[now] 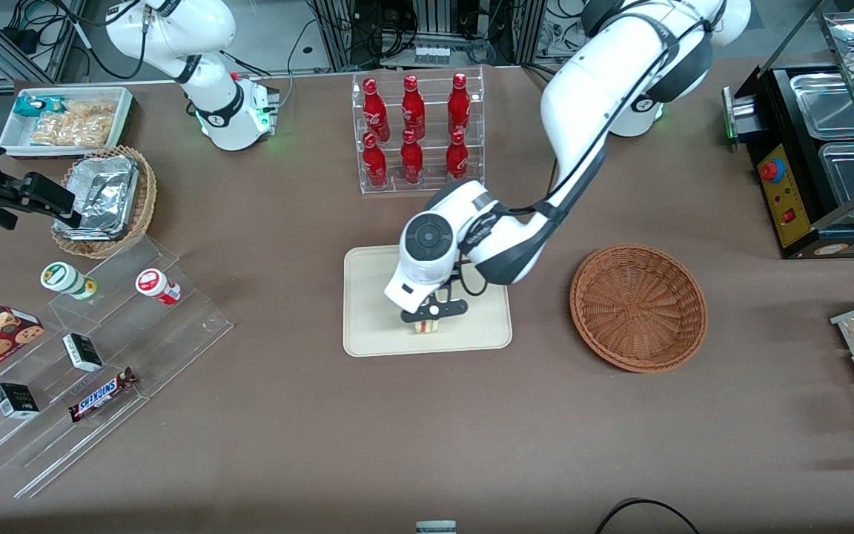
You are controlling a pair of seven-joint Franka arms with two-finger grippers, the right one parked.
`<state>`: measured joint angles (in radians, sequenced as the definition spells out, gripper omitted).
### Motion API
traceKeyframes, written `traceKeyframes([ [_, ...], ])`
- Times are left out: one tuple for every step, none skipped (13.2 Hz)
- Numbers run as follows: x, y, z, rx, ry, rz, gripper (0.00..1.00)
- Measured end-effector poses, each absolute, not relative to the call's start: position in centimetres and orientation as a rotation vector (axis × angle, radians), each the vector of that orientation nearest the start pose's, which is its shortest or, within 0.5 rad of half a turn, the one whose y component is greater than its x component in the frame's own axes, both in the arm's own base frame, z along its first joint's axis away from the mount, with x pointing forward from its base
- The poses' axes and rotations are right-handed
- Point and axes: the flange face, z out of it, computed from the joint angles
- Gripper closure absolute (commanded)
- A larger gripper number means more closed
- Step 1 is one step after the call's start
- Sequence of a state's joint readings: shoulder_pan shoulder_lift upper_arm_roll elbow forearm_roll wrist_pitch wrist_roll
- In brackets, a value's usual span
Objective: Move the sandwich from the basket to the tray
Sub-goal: 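Carry the held sandwich over the cream tray and lower it, then open the left gripper to release the sandwich onto the tray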
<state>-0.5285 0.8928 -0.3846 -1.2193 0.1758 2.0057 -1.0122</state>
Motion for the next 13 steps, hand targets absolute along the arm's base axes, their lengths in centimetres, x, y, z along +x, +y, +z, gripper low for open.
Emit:
traceKeyframes([
  [52.3,-53.7,24.7,-3.163,-0.23,0.235,0.96],
  [52.3,-53.6,24.5,-3.16,-0.235,0.237,0.95],
  [52.4,-53.6,24.4,-3.157,-0.247,0.236,0.92],
  [52.5,-53.5,24.4,-3.155,-0.261,0.235,0.86],
  [52.4,-53.6,24.4,-3.154,-0.268,0.235,0.59],
  [52.1,-53.8,24.4,-3.154,-0.265,0.236,0.01],
  [51.8,-54.2,24.4,-3.153,-0.259,0.237,0.0],
  [51.4,-54.6,24.4,-3.152,-0.262,0.236,0.0],
  [51.1,-54.9,24.5,-3.151,-0.282,0.235,0.0],
  [51.1,-55.0,24.7,-3.15,-0.305,0.231,0.0],
  [51.3,-55.1,25.1,-3.155,-0.318,0.223,0.0],
  [51.7,-55.0,25.7,-3.162,-0.327,0.207,0.0],
  [52.2,-54.7,26.7,-3.164,-0.337,0.185,0.0],
])
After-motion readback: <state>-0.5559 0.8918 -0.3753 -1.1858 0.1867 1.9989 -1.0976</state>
